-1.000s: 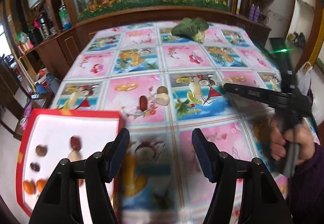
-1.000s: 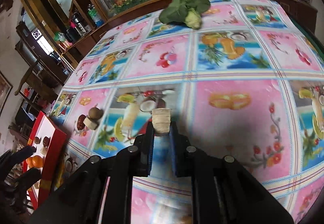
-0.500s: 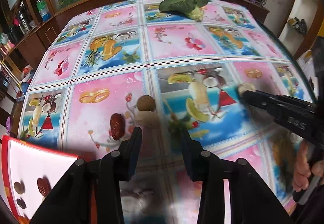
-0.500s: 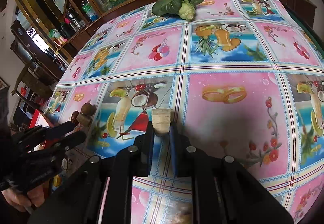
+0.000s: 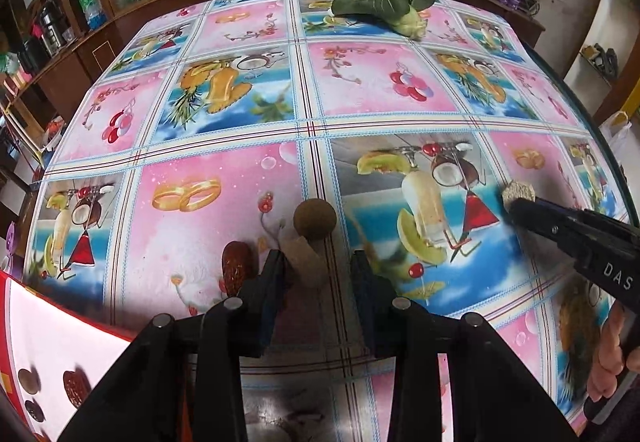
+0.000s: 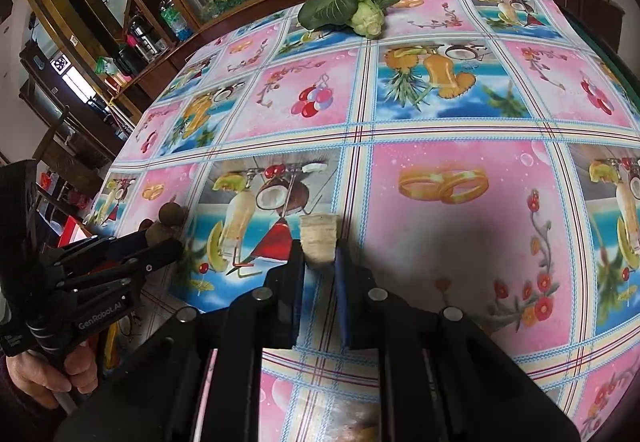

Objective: Organize fruits
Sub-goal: 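Grasp a brown nut with the left tool while the right tool grasps a beige cube, then carry the held pieces over the white tray and open both tools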

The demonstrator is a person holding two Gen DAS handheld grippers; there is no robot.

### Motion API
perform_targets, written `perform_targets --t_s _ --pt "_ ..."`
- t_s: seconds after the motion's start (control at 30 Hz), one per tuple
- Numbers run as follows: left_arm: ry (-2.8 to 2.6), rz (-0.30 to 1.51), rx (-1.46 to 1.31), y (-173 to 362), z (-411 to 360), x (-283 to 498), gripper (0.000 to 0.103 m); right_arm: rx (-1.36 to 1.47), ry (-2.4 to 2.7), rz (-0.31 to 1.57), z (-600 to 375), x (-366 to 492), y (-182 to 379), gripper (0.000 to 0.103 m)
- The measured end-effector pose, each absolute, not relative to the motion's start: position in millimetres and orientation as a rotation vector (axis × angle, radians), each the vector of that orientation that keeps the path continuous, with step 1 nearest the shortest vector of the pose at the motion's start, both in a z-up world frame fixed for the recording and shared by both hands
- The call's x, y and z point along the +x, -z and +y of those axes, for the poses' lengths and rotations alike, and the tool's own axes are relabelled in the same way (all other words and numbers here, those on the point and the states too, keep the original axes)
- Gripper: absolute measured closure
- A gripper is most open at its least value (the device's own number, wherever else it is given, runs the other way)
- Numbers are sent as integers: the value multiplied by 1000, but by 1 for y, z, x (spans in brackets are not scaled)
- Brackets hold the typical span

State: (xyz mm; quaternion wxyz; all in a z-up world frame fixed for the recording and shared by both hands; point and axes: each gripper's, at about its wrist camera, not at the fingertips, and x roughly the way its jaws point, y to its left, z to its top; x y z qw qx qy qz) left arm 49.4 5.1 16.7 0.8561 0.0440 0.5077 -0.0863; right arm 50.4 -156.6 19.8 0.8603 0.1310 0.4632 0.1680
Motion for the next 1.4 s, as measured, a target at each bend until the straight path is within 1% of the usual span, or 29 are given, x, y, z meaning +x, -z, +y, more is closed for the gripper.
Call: perform_targets --t_s 0.1,0.3,0.37,0.47,0.73,0.9,1.0,1.13,1.3,1.4 --pt "180 1065 92 -17 4 51 77 274 -354 973 -156 51 -20 87" --pt "181 1052 98 -17 3 50 84 269 -352 972 -156 50 -21 87" --pt "185 1047 105 -17 1 49 89 265 -351 971 -155 50 -20 87" --pt "176 1037 130 -17 -3 48 89 265 -351 969 -155 51 -20 87" --pt "181 1036 83 -20 1 38 90 265 -336 943 -156 50 -22 87" --pt "220 965 70 -44 -8 6 89 291 -331 825 -164 41 -38 87" --pt "290 917 66 -61 -20 -20 89 378 -325 795 -177 35 -44 87" --pt "357 863 64 -81 -27 -49 89 372 -333 744 -176 21 -54 87" --pt "337 783 12 -107 4 -83 89 419 -408 740 -166 -1 -53 87" --pt "256 744 -18 -120 47 -102 89 459 -523 791 -140 -11 -49 86"
